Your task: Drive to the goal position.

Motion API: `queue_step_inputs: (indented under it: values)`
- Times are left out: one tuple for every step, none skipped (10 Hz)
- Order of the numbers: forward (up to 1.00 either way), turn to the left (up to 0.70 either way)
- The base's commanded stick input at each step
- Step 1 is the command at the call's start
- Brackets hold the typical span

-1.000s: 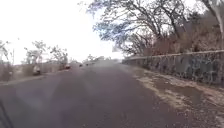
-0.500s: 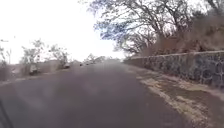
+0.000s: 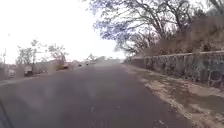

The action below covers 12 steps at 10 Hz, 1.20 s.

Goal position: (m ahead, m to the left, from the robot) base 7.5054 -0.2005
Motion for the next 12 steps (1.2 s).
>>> queue_step_inputs:
  values:
    - [0.70, 0.00]
    - [0.70, 0.00]
    - [0.70, 0.00]
    - [0.70, 0.00]
    - [0.70, 0.00]
    - [0.70, 0.00]
    - [0.70, 0.00]
    - [0.70, 0.00]
    - [0.70, 0.00]
    - [0.70, 0.00]
    - [0.70, 0.00]
    - [0.70, 0.00]
